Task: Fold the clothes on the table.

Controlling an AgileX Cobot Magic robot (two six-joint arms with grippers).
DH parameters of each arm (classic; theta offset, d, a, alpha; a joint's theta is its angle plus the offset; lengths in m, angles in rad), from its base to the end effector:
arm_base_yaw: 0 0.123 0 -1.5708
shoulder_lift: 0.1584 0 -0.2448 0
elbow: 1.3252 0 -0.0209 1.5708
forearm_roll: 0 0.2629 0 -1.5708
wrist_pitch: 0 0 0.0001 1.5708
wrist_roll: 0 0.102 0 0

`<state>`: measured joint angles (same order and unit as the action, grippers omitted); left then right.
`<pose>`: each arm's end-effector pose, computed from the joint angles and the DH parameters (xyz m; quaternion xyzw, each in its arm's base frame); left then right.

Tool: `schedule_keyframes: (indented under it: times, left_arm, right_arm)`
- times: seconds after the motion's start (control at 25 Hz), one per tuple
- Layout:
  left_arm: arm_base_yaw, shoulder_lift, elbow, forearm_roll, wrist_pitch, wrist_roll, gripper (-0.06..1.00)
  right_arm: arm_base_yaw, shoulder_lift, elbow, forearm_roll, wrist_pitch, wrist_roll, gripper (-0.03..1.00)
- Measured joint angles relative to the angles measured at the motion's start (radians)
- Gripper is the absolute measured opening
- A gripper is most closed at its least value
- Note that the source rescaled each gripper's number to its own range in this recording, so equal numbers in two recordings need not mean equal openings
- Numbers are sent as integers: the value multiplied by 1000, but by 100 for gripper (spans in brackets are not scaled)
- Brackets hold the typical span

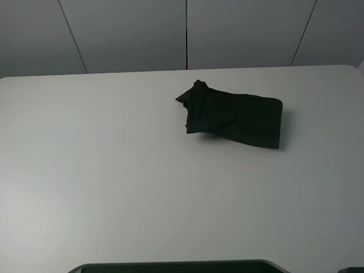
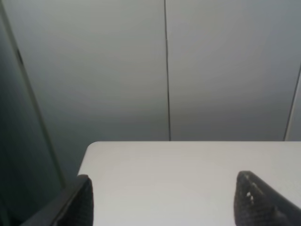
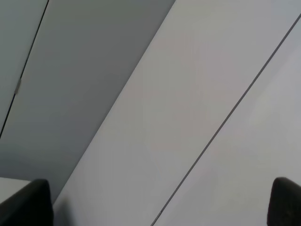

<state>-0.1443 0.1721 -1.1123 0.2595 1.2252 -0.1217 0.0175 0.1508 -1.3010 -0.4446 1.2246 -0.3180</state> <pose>-0.0126 0.0267 0.4198 -0.0346 0.7674 0.0375 0.6391 -0.0730 -0.0426 0.4570 -0.0207 0.6915 -0.3006 0.6565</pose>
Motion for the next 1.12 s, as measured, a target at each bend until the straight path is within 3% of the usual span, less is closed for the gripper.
schedule_keyframes:
  times: [0.16, 0.32, 0.6, 0.8, 1.12]
  left_arm:
    - [125, -90, 78, -29, 2, 65, 98]
    - [172, -155, 158, -98, 4, 114, 98]
    - [167, -167, 301, -179, 6, 122, 98]
    - [124, -167, 431, -217, 4, 136, 98]
    - [89, -167, 546, -248, -17, 151, 98]
  right_arm:
    - [-32, -19, 11, 67, -2, 26, 98]
    - [-55, -64, 124, 152, -6, 38, 98]
    - [-60, -136, 394, 240, -2, 150, 98]
    - [-60, -149, 564, 324, 0, 186, 98]
    - [-60, -149, 699, 437, -41, 249, 100]
